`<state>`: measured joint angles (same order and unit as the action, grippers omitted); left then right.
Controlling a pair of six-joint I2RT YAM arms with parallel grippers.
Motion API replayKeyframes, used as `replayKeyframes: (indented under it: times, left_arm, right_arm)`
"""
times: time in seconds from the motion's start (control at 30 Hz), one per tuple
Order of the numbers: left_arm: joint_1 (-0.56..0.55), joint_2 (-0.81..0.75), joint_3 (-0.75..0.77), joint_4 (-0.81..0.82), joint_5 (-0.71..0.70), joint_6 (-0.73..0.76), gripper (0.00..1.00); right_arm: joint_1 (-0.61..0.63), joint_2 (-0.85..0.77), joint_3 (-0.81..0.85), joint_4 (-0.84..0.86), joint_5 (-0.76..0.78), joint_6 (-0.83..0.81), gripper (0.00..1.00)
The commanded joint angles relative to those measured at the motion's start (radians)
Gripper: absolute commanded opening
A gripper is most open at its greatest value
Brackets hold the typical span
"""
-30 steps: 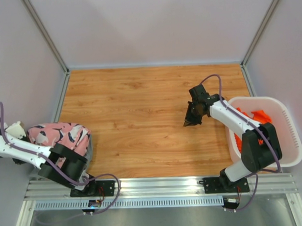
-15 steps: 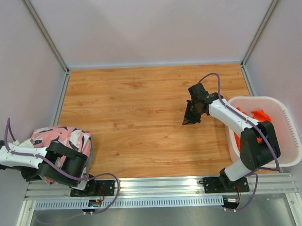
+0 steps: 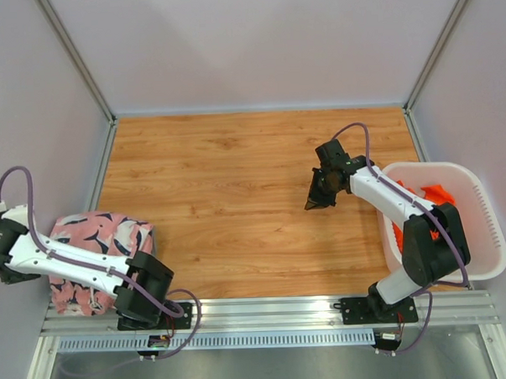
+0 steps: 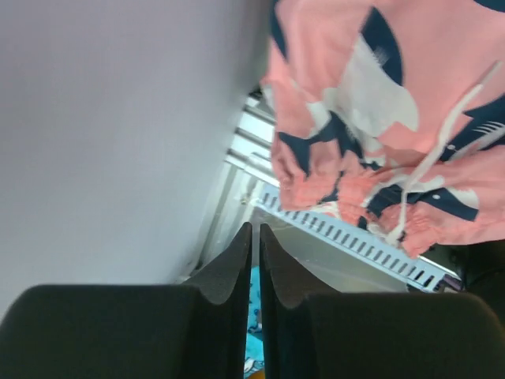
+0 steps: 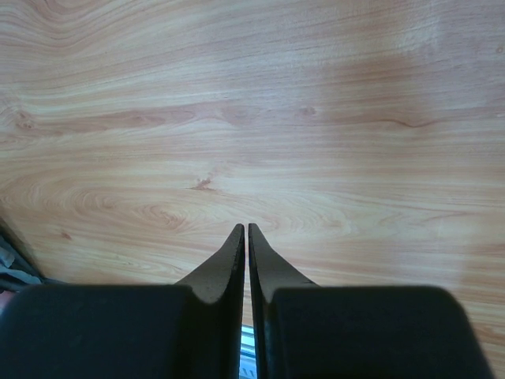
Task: Fold and stack the mixed laundry pile
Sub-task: Place the shorts at the corner of the board.
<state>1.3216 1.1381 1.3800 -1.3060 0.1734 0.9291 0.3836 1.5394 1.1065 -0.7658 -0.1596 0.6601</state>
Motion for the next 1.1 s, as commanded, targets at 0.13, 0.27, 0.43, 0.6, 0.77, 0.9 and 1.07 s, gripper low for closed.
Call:
replayKeyframes:
  times: [0.13, 0.27, 0.43, 0.6, 0.77, 0.9, 1.07]
  left_arm:
    - [-0.033, 0.098, -0.18, -0.041, 0.038, -0.039, 0.1]
    - [-0.033, 0.143, -0.329, 0.204, -0.058, -0.064, 0.06]
    - [-0.061, 0.202, -0.372, 0.361, -0.048, -0.13, 0.06]
    - [-0.07, 0.248, -0.42, 0.508, -0.09, -0.133, 0.09]
    - [-0.084, 0.177, -0.392, 0.383, -0.025, -0.101, 0.12]
    - [-0.2, 0.01, -0.361, 0.194, 0.136, -0.088, 0.17]
    - [-0.395, -0.003, -0.26, 0.028, 0.222, -0.232, 0.18]
  right_arm:
    - [-0.003, -0.004, 0.049, 0.011, -0.018, 0.003, 0.05]
    - [-0.003, -0.001, 0.061, 0.003, -0.009, 0.001, 0.05]
    - [-0.003, 0.01, 0.073, -0.004, -0.011, 0.001, 0.05]
    - [-0.003, -0.007, 0.073, -0.018, 0.008, -0.001, 0.05]
    - [-0.003, -0.018, 0.067, -0.024, 0.026, -0.007, 0.05]
    - [-0.003, -0.016, 0.069, -0.021, 0.026, -0.005, 0.05]
    - [-0.005, -0.035, 0.079, -0.039, 0.063, -0.016, 0.05]
